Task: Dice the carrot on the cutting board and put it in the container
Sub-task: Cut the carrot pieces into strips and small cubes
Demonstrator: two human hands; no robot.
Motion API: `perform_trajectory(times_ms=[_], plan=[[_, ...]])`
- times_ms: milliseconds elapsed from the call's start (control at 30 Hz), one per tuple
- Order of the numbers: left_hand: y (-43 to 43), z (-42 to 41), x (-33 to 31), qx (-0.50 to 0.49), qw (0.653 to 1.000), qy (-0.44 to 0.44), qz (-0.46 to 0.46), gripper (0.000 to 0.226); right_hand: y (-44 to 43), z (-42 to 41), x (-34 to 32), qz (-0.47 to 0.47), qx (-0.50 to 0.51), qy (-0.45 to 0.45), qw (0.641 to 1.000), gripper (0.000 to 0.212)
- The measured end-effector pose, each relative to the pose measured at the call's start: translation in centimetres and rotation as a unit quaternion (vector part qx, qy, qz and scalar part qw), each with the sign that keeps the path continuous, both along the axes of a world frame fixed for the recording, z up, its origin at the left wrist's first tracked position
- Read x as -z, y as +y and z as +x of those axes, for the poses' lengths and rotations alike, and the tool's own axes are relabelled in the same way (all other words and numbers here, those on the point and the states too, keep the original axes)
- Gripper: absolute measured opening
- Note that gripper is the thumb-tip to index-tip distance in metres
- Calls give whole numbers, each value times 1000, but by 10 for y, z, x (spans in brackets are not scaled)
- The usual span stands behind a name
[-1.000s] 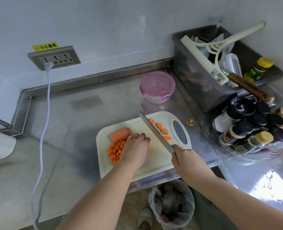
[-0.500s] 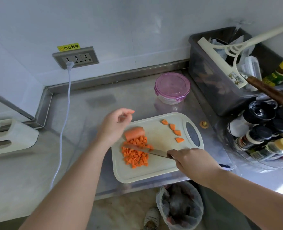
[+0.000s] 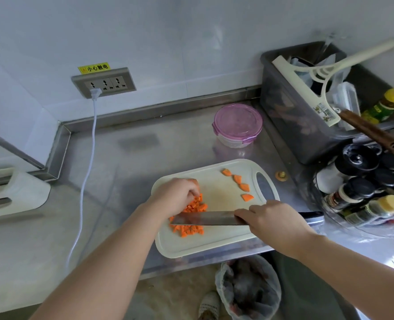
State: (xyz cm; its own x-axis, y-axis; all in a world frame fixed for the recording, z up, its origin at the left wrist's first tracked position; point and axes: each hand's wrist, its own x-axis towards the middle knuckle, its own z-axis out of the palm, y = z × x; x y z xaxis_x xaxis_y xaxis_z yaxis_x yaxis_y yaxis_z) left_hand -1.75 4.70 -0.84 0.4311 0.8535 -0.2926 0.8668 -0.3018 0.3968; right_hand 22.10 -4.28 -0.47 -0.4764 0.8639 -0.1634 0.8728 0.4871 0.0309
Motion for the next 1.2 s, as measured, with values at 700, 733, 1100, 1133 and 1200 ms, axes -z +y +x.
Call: perform_trajectory(times_ms=[700, 733, 1100, 1133, 1200], plan=[[53, 102, 54, -26, 998, 21, 58, 22, -1, 52, 0, -76, 399, 269, 873, 21], [53, 101, 53, -37, 997, 16, 62, 21, 0, 52, 1, -79, 400, 271, 872, 21], [47, 127, 50, -315, 897, -245, -191, 14, 3, 53, -1, -94, 402, 292, 863, 20], [46, 129, 51, -319, 895, -246, -193, 16, 3, 53, -1, -93, 403, 293, 862, 19], [47, 130, 54, -321, 895, -248, -185, 21, 3, 55, -2, -93, 405, 291, 862, 19]])
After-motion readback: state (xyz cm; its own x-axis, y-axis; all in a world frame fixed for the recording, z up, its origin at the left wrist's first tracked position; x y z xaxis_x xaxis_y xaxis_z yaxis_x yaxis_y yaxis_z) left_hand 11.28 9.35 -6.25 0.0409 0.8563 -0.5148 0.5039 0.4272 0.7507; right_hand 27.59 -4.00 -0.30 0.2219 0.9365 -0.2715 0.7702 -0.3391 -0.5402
